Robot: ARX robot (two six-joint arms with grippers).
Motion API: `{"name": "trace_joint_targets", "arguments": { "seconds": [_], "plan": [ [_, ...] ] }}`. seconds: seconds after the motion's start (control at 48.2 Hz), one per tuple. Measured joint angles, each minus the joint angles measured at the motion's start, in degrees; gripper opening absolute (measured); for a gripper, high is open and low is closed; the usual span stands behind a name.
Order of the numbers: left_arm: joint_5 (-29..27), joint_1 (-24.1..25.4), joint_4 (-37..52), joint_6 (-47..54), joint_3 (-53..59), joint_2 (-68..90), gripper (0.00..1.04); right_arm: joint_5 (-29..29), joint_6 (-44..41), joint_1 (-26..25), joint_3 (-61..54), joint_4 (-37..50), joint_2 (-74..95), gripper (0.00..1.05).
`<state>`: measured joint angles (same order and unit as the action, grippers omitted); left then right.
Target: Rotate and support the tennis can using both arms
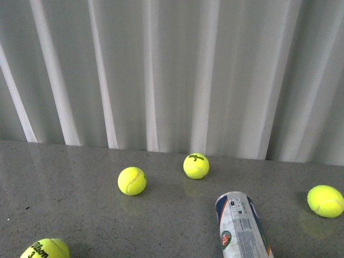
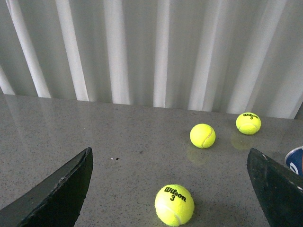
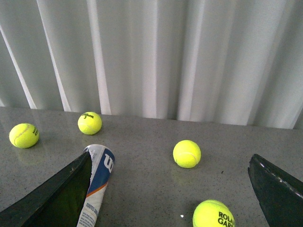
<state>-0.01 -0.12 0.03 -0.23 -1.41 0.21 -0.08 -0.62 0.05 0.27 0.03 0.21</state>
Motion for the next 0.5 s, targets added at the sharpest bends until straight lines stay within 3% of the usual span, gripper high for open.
{"name": "trace_joint_targets", "arguments": {
  "seconds": [0.498],
  "plan": [
    [0.0, 0.0, 0.0, 0.0, 0.0, 0.0, 0.98, 0.0, 0.0, 0.0, 0.0, 0.0, 0.0, 0.98]
  ]
}}
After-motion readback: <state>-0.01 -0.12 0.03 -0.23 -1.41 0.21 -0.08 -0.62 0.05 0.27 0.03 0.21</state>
